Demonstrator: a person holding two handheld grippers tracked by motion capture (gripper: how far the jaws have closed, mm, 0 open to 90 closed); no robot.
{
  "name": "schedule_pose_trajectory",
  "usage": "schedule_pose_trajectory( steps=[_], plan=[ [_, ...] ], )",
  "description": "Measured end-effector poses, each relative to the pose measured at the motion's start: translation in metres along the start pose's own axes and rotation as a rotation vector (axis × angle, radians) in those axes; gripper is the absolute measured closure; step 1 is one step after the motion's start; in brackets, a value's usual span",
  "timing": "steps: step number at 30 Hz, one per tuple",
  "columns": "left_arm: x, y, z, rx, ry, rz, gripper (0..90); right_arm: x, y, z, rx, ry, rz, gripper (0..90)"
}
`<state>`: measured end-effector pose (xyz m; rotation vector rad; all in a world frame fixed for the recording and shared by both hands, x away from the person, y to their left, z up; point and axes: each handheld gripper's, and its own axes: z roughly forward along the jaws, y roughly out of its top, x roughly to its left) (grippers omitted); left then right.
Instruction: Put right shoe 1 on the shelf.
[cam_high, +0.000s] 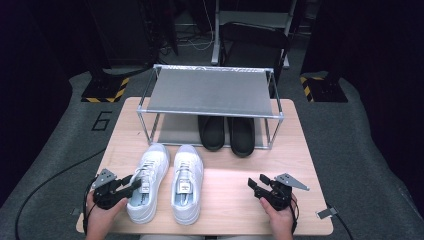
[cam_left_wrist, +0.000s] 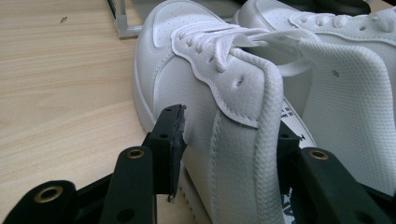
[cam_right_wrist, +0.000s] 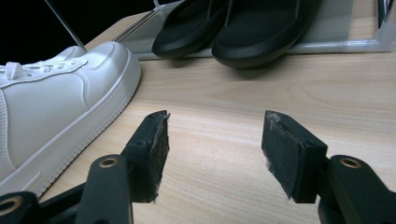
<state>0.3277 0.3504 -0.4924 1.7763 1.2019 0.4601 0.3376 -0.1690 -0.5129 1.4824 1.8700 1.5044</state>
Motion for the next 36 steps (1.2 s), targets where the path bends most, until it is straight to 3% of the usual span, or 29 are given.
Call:
schedule_pose_trajectory(
  steps=[7,15,22,36],
  plan=[
    [-0.005,0.0,-0.001,-0.005,0.036,-0.02,65.9,0.001,-0.001,0.001,0.01,0.002,0.016,41.1],
    [-0.013,0.0,-0.002,-0.001,0.113,-0.016,77.1,-0.001,-0.001,0.0,-0.002,0.005,0.023,41.2],
    [-0.014,-0.002,-0.002,-0.033,0.125,-0.053,80.1,-0.003,-0.002,-0.002,-0.006,0.005,0.036,41.2],
    [-0.013,-0.003,-0.003,-0.058,0.129,-0.062,82.8,-0.005,-0.002,-0.003,0.0,-0.003,0.058,41.3]
  ],
)
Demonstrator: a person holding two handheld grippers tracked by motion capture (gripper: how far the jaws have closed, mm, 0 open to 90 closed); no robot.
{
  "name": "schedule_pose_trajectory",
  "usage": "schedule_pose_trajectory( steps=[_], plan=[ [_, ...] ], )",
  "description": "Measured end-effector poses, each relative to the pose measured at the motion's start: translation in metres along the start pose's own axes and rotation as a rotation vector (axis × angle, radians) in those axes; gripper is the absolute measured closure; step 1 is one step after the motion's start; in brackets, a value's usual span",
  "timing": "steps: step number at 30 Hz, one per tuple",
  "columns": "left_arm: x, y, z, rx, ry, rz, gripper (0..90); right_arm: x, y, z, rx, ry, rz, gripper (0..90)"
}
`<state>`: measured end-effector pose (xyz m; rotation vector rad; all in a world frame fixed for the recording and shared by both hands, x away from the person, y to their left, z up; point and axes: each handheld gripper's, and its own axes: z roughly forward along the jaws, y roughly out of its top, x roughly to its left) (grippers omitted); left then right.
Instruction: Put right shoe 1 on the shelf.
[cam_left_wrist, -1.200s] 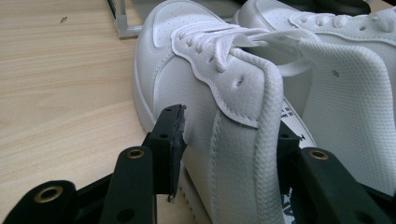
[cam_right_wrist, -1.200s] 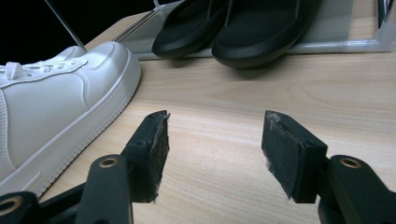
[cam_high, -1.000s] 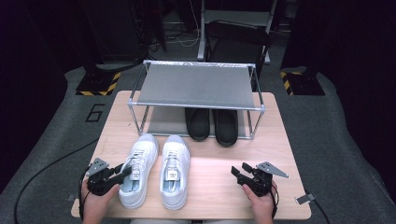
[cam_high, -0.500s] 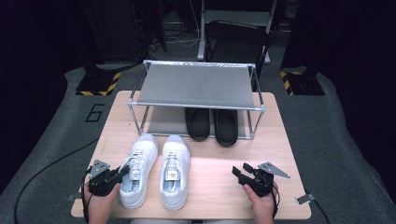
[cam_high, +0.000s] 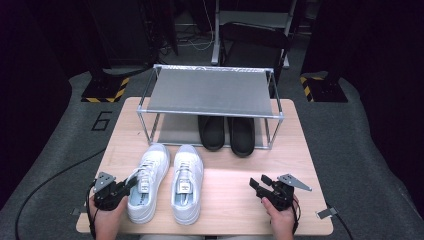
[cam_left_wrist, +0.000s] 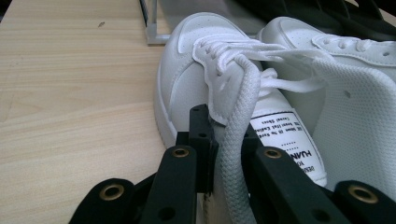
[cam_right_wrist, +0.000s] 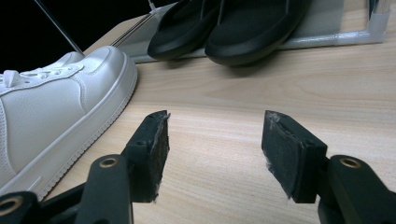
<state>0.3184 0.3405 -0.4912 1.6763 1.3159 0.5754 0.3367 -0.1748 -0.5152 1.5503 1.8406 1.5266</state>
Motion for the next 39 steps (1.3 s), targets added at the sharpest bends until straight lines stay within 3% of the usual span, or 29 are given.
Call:
schedule_pose_trajectory(
  steps=[15,20,39],
  plan=[
    [0.0,0.012,-0.009,-0.018,-0.001,-0.002,82.8,-0.004,0.001,-0.001,-0.015,0.007,0.005,41.3],
    [0.001,0.02,-0.016,-0.006,-0.026,-0.003,82.8,-0.003,0.001,-0.003,-0.01,0.007,0.019,41.3],
    [-0.009,0.053,-0.035,-0.035,-0.071,0.015,82.8,-0.008,0.003,-0.006,-0.019,0.005,0.033,41.0]
  ],
)
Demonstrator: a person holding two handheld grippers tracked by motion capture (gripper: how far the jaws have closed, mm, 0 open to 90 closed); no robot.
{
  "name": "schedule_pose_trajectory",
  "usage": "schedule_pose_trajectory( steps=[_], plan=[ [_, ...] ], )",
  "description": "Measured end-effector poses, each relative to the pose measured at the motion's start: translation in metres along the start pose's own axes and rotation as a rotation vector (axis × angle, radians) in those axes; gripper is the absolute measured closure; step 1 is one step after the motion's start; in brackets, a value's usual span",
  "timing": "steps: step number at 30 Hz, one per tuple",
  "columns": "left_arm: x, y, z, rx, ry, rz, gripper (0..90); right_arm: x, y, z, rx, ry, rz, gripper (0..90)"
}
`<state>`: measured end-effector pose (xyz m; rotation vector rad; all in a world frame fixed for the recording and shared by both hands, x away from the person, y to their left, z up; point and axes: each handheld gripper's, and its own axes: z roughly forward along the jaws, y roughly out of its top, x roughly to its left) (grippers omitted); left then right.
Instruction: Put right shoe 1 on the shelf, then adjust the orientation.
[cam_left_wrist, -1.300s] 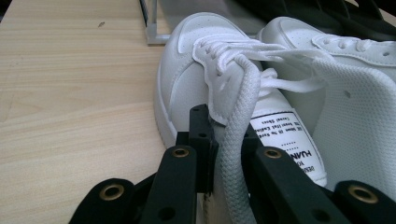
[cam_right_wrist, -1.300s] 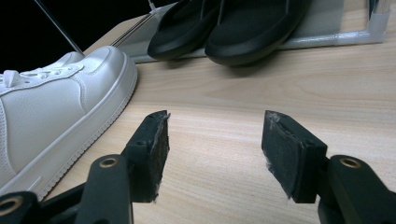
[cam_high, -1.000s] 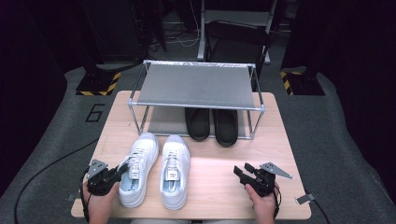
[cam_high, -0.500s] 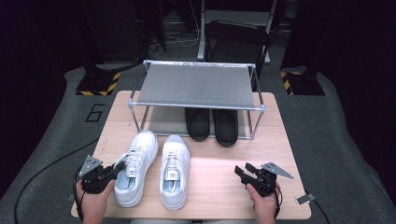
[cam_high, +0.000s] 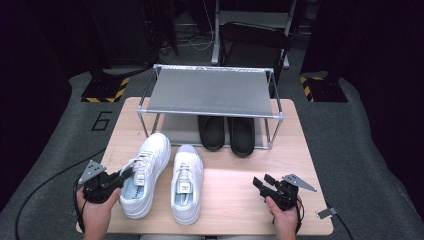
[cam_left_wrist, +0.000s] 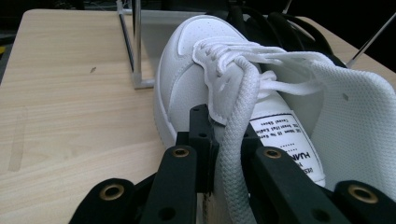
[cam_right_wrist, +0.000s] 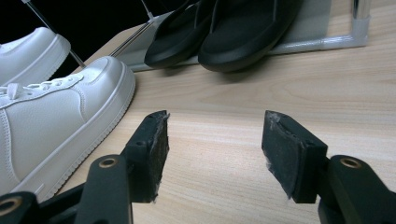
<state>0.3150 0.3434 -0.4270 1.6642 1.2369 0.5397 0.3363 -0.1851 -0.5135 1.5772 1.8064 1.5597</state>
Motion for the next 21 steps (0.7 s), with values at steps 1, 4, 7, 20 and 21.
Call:
schedule_pose_trajectory(
  steps=[1,4,7,20,21],
  plan=[
    [0.0,0.002,-0.001,0.001,-0.003,-0.001,82.8,0.0,0.0,0.0,0.003,-0.002,0.0,41.0],
    [-0.002,0.007,-0.005,-0.001,-0.013,0.0,82.8,0.0,0.0,0.0,-0.004,0.002,-0.011,41.1],
    [-0.004,0.013,-0.008,-0.004,-0.017,0.009,82.8,0.0,0.0,-0.002,-0.007,-0.001,0.006,41.0],
    [-0.009,0.031,-0.017,-0.021,-0.048,0.011,82.8,-0.002,0.0,-0.002,-0.007,-0.001,0.013,41.0],
    [-0.011,0.034,-0.018,-0.024,-0.056,0.006,82.8,-0.002,0.0,-0.002,-0.007,-0.001,0.013,41.0]
  ],
)
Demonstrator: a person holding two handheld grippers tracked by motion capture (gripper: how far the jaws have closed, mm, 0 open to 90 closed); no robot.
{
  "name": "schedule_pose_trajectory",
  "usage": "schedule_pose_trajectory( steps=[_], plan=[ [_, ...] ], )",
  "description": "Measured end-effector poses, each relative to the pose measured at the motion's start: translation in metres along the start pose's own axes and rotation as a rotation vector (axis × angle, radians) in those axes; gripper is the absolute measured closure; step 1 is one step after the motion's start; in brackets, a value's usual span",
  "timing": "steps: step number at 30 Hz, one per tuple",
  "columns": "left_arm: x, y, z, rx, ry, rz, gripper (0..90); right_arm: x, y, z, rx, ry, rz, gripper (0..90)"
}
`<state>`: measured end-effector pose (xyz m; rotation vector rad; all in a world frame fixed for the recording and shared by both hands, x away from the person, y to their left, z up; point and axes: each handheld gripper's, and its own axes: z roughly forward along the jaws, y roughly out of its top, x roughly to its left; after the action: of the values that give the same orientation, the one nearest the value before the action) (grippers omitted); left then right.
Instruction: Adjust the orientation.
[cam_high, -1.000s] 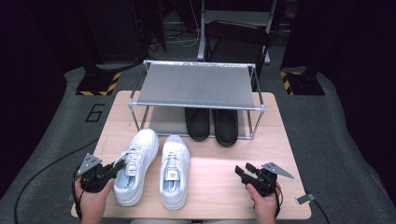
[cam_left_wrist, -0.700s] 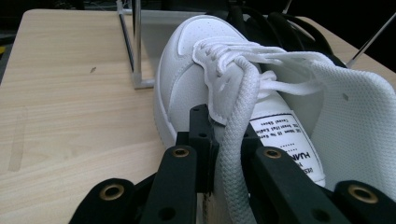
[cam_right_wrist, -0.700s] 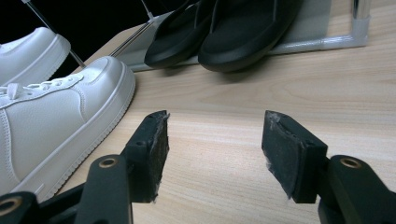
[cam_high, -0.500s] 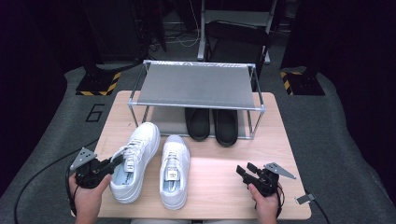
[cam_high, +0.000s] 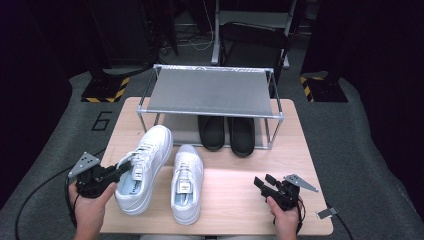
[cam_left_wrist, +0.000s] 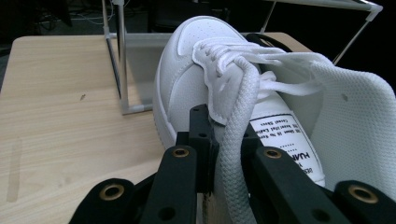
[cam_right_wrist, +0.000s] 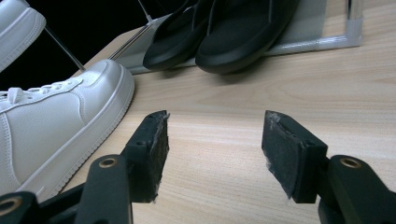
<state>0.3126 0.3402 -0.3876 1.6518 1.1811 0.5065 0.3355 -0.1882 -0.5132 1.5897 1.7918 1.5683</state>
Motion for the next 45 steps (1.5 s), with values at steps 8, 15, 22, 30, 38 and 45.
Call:
schedule_pose_trajectory(
  steps=[8,15,22,30,38,45],
  plan=[
    [-0.005,0.012,-0.003,0.0,-0.026,0.013,82.8,-0.001,0.0,0.0,0.002,-0.006,-0.001,41.0],
    [-0.009,0.02,-0.003,-0.004,-0.042,0.029,82.8,-0.002,-0.001,0.001,0.002,-0.009,0.007,41.0],
    [-0.017,0.029,0.003,-0.003,-0.069,0.045,82.8,-0.002,-0.002,0.001,0.004,-0.011,0.012,41.1],
    [-0.025,0.035,0.008,0.007,-0.096,0.057,82.8,-0.004,-0.002,0.001,-0.001,-0.013,0.006,41.1],
    [-0.03,0.043,0.007,0.007,-0.122,0.063,82.8,-0.004,-0.002,0.001,0.002,-0.013,0.017,41.1],
    [-0.036,0.052,0.007,0.009,-0.132,0.086,82.8,-0.005,-0.003,0.002,0.002,-0.011,0.017,41.1]
  ],
)
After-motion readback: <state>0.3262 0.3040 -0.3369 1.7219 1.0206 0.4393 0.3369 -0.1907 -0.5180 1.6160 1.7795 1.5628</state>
